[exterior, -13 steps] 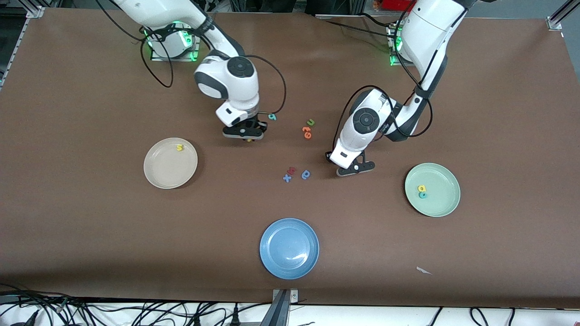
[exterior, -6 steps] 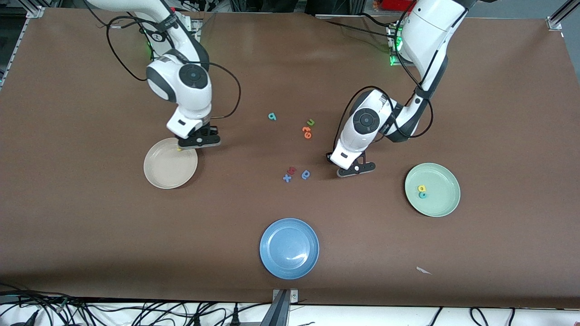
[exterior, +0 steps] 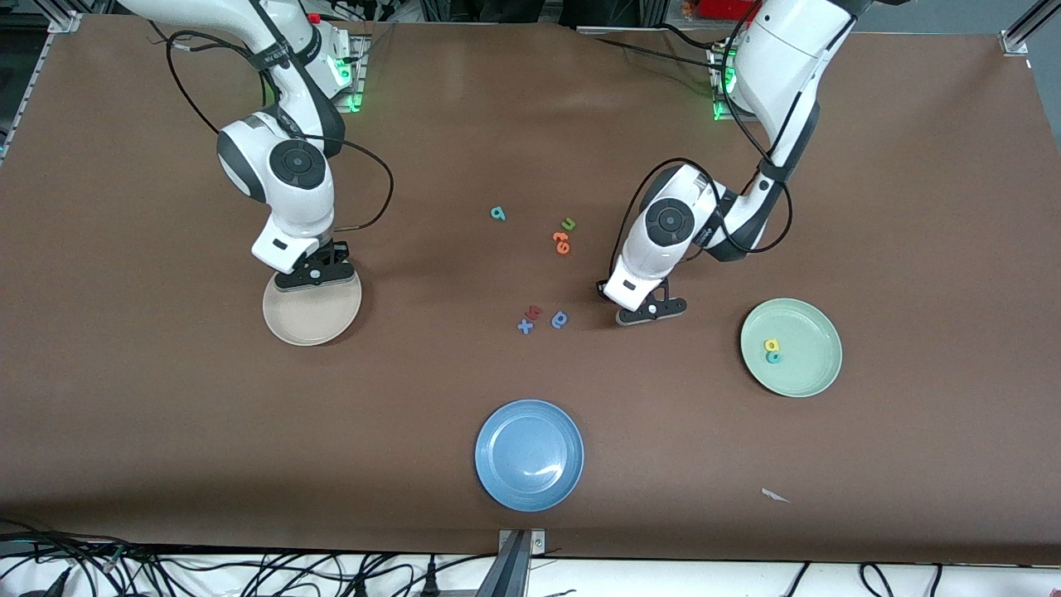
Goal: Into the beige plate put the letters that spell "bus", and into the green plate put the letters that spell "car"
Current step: 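Grasp the teal j with the left gripper while the right gripper grasps the u, then drop the j on the green plate while the right gripper drops the u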
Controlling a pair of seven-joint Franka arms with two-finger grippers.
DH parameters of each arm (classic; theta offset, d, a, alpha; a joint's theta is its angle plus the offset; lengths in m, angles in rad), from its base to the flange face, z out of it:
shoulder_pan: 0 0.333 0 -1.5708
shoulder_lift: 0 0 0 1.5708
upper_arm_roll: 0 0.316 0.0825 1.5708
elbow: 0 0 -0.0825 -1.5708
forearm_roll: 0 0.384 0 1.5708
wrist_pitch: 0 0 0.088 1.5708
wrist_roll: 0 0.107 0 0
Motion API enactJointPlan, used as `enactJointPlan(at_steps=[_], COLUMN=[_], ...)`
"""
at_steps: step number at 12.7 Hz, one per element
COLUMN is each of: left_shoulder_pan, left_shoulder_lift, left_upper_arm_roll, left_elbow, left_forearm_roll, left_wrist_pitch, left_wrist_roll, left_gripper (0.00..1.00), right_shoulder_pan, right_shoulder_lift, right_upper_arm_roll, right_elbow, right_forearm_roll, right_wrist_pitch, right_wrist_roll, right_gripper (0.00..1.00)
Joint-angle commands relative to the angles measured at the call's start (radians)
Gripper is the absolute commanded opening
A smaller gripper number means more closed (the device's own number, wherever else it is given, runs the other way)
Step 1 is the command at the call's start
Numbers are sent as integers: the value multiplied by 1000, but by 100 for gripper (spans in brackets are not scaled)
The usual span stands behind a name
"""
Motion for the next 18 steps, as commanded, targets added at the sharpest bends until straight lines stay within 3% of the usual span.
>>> enactJointPlan(at_steps=[1, 3, 5, 7, 10, 12, 13, 14, 16, 18], left_shoulder_pan=[5, 47, 129, 221, 373, 427, 439, 438, 446, 450], left_shoulder_lift=[18, 18, -3, -16, -17, -8, -4, -2, -11, -52], left_upper_arm_roll=[35, 35, 35, 38, 38, 38, 38, 38, 38, 38], left_elbow=[72, 172, 200, 200, 197, 202, 211, 229, 266, 274], left_forearm_roll=[53, 63, 63, 64, 136, 181, 179, 170, 169, 170], left_wrist_pitch=[-100, -295, -402, -443, -447, -446, -443, -444, -447, -449], left_wrist_roll=[41, 165, 376, 591, 871, 976, 983, 964, 877, 842], left_gripper=[20, 20, 20, 20, 20, 23, 56, 100, 100, 100], right_shoulder_pan=[-2, -2, -2, -2, 1, 6, 15, 32, 81, 151], right_shoulder_lift=[-24, -24, -25, -24, -18, 2, 13, 19, 42, 63], right_upper_arm_roll=[8, 9, 11, 16, 84, 161, 195, 216, 262, 266], right_elbow=[-18, -18, -16, -15, -16, -16, -18, -19, -19, -19], right_forearm_roll=[68, 73, 74, 121, 328, 338, 338, 338, 338, 336], right_wrist_pitch=[5, 3, 3, 3, 6, 12, 29, 46, 80, 124], right_wrist_roll=[-8, -7, -7, -5, 39, 171, 255, 319, 454, 550], right_gripper=[57, 68, 71, 72, 74, 75, 75, 75, 78, 79])
